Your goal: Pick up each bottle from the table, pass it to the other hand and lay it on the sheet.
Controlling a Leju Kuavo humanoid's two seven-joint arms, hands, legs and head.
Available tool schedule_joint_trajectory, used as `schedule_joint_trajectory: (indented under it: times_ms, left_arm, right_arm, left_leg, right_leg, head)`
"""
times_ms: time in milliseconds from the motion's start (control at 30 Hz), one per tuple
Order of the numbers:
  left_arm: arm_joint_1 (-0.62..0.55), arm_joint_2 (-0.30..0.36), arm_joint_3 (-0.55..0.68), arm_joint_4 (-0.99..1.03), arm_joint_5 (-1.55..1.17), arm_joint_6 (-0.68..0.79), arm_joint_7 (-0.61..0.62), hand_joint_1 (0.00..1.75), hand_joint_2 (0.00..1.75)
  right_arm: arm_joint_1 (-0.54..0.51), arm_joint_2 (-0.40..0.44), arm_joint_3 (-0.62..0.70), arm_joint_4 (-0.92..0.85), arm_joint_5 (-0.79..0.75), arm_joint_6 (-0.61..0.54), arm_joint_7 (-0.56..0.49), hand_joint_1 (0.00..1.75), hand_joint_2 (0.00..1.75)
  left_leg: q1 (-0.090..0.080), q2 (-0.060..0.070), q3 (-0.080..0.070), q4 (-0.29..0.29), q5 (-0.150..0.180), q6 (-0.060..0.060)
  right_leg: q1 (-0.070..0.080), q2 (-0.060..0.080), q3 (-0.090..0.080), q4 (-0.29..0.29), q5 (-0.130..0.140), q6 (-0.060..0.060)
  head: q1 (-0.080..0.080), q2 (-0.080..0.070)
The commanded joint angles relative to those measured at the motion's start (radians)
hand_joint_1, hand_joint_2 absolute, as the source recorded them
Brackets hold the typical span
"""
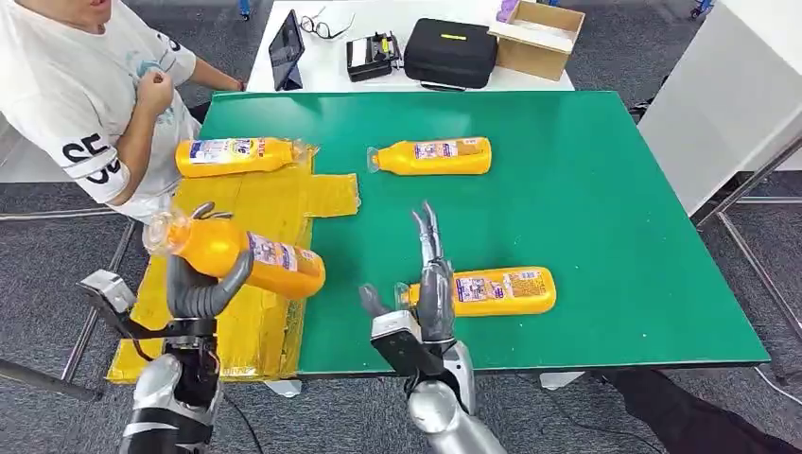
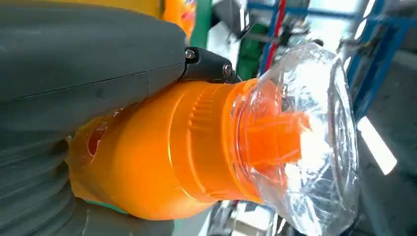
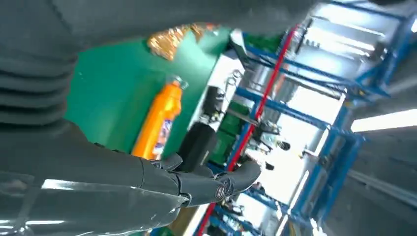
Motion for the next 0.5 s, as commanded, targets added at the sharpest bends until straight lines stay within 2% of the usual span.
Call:
schedule_joint_trajectory:
  times_ms: [33,133,233,300,333,467,500]
  left_arm:
    - [-0.054,-0.011,0.053,0.018,-0.002,0.006,0.003,1.75,1.75]
    - [-0.069,-0.004,0.051,0.014,-0.056,0.066,-0.025,1.75,1.75]
    - [-0.135,0.036,0.001,0.021,-0.477,0.382,-0.126,1.75,1.75]
    - [-0.212,0.093,-0.068,0.115,-0.967,0.685,-0.078,1.75,1.75]
    - [-0.241,0.094,-0.068,0.170,-1.040,0.713,-0.062,1.75,1.75]
    - [-0.414,0.170,-0.168,0.573,-1.475,0.794,0.089,1.75,1.75]
    - [-0.446,0.173,-0.176,0.651,-1.485,0.762,0.094,1.75,1.75]
  right_arm:
    - [-0.001,-0.034,-0.030,-0.045,-0.007,-0.005,-0.009,0.00,0.00]
    - [0.004,-0.026,-0.035,-0.056,-0.033,-0.026,-0.045,0.00,0.00]
    - [0.022,-0.010,-0.021,-0.174,-0.092,-0.107,-0.148,0.00,0.00]
    - [0.010,-0.016,0.024,-0.257,-0.108,-0.137,-0.140,0.00,0.00]
    - [0.000,-0.019,0.040,-0.271,-0.107,-0.146,-0.135,0.00,0.00]
    - [-0.025,-0.040,0.077,-0.269,-0.129,-0.156,-0.125,0.00,0.00]
    - [-0.026,-0.043,0.075,-0.266,-0.134,-0.158,-0.128,0.00,0.00]
  left_leg:
    - [0.001,-0.001,0.002,0.000,-0.001,0.000]
    - [0.001,-0.001,0.001,0.000,-0.001,0.000]
    - [0.002,-0.002,0.002,0.002,-0.002,0.000]
    - [0.001,-0.003,-0.002,0.003,-0.001,0.000]
    - [0.001,-0.003,-0.003,0.002,0.000,0.000]
    - [0.001,-0.005,0.002,-0.001,0.001,0.000]
    - [0.001,-0.006,0.003,-0.001,0.001,0.000]
  right_leg:
    - [0.002,-0.002,0.003,-0.001,-0.001,-0.003]
    - [0.002,-0.002,0.003,-0.001,-0.001,-0.003]
    - [0.003,-0.003,0.004,0.000,-0.002,-0.004]
    - [0.002,-0.004,0.000,0.002,-0.002,-0.003]
    - [0.001,-0.004,-0.001,0.002,-0.001,-0.003]
    - [0.001,-0.006,0.004,-0.001,-0.001,-0.004]
    - [0.002,-0.006,0.006,-0.001,-0.001,-0.005]
  head:
    - [0.000,0.000]
    - [0.000,0.000]
    - [0.000,0.000]
    - [0.000,0.000]
    - [0.000,0.000]
    - [0.000,0.000]
    - [0.000,0.000]
